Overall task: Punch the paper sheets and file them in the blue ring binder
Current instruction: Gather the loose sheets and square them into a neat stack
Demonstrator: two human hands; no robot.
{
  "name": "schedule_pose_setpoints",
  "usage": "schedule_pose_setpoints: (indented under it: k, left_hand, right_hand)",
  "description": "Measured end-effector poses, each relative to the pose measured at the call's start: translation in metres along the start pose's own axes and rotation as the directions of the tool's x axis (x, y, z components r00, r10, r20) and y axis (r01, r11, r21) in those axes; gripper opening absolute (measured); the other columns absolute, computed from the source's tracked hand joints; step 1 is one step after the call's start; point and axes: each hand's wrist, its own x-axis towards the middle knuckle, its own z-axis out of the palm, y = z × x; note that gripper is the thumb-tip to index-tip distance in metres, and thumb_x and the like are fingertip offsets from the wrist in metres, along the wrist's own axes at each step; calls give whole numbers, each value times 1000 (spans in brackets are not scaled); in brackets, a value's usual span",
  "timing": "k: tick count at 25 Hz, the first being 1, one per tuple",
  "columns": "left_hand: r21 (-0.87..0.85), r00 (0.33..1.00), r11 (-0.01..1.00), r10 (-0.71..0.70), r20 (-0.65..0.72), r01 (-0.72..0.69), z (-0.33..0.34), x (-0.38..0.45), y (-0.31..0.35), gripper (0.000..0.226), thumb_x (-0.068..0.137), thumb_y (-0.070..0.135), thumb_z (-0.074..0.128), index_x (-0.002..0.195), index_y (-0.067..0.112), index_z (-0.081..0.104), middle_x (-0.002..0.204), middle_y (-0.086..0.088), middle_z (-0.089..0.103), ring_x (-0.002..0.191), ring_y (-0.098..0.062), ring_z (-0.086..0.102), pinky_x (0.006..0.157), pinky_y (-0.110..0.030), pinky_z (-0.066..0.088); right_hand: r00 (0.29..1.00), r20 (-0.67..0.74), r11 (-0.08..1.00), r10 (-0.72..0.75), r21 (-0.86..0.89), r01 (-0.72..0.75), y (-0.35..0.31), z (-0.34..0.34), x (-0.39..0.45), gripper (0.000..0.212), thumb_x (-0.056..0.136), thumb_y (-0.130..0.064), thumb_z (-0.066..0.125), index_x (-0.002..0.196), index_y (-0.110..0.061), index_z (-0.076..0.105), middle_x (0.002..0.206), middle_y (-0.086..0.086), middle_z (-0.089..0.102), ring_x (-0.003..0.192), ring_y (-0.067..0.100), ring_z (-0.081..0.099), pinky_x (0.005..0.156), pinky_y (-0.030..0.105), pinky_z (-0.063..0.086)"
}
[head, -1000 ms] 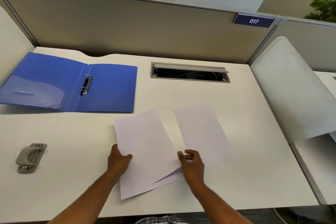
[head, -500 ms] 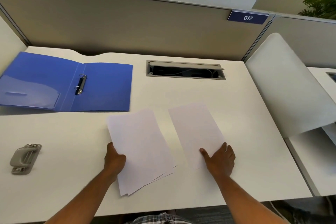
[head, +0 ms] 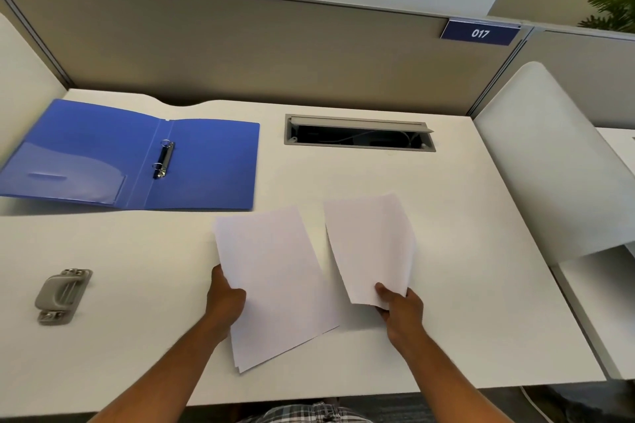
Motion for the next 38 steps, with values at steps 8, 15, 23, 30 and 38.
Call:
schedule_pose_setpoints:
  k: [8, 15, 23, 30, 38]
  left_hand:
    - [-148, 993, 982, -120, -6, 118, 10, 12, -1, 36, 93, 25, 53, 128, 18, 48, 120, -7, 62, 102, -29, 61, 88, -44, 52]
    - [-29, 996, 996, -82, -32, 81, 13, 15, -1, 57, 67, 26, 84, 116, 14, 57, 115, -7, 68, 101, -30, 66, 91, -47, 55]
    - [-23, 1000, 999, -22, 11, 22, 11, 9, 3, 47, 87, 6, 61, 129, 15, 44, 120, -4, 58, 104, -28, 57, 92, -42, 51]
    - [-146, 992, 981, -124, 37, 128, 22, 6, 10, 45, 99, 39, 49, 135, 13, 44, 130, 0, 55, 115, -31, 57, 100, -44, 47]
    - [20, 1000, 999, 25, 11, -26, 24, 4, 8, 50, 87, 5, 63, 133, 14, 45, 128, -9, 59, 106, -27, 56, 93, -38, 49]
  right_hand:
    - [988, 154, 942, -15, -329, 66, 41, 43, -46, 60, 74, -9, 88, 122, -12, 54, 113, 9, 67, 100, 28, 67, 78, 48, 63]
    - [947, 320, 720, -30, -650, 242, 47, 62, -67, 79, 64, -33, 92, 125, -23, 43, 117, -3, 59, 99, 13, 61, 83, 42, 62]
    - [917, 184, 589, -353, -718, 371, 11, 54, -38, 59, 79, -51, 79, 126, -23, 57, 119, -3, 61, 114, 21, 60, 97, 36, 49]
    - [861, 459, 159, -219, -854, 496, 34, 50, -29, 74, 75, -36, 82, 140, -44, 47, 131, -9, 34, 124, 17, 41, 102, 34, 47]
    - [795, 595, 39, -113, -797, 602, 30, 41, -26, 89, 72, -48, 82, 149, -45, 39, 137, -9, 30, 128, 16, 36, 105, 31, 43]
